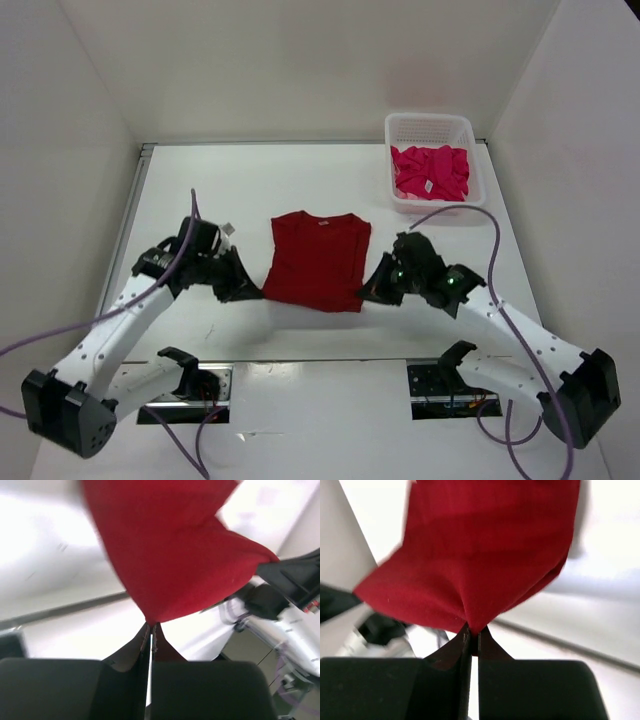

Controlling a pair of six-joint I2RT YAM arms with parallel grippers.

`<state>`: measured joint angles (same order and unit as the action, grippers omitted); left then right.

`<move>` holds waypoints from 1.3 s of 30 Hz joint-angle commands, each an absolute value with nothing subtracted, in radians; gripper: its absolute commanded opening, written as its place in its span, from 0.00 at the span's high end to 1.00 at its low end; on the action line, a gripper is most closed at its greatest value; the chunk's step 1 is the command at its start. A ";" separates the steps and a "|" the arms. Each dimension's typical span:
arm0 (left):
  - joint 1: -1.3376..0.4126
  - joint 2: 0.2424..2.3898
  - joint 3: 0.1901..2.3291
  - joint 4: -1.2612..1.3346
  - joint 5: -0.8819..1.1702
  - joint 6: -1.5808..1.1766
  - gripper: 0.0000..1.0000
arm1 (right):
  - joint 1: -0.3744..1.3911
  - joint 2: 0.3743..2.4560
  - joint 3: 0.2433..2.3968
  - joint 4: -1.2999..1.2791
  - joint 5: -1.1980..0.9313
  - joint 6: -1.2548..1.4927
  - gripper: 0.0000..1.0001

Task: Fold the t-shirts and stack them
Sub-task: Fold the long partially folded tshirt into a neat square

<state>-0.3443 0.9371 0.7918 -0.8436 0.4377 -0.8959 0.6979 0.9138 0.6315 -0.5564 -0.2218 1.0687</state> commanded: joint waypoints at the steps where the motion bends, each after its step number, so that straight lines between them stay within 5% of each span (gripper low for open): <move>1: -0.327 1.076 0.957 -0.798 0.413 -0.867 1.00 | 0.543 0.998 0.774 -0.598 -0.228 0.908 1.00; 11: -0.235 1.673 1.309 -0.528 0.313 -0.788 1.00 | 0.307 1.486 1.132 -0.442 -0.189 0.689 1.00; 24: -0.106 1.977 1.561 -0.410 0.270 -0.807 1.00 | 0.278 1.954 1.549 -0.385 -0.189 0.630 1.00; 32: -0.132 2.329 2.009 -0.437 0.270 -0.827 1.00 | 0.278 2.215 1.888 -0.460 -0.109 0.630 1.00; 39: -0.166 2.700 2.643 -0.591 0.333 -0.848 0.92 | 0.278 2.371 2.098 -0.575 -0.018 0.650 1.00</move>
<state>-0.1493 2.6133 2.4596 -0.5285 0.3019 -0.8349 0.2878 2.3333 2.0293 -0.5056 -0.0849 0.6537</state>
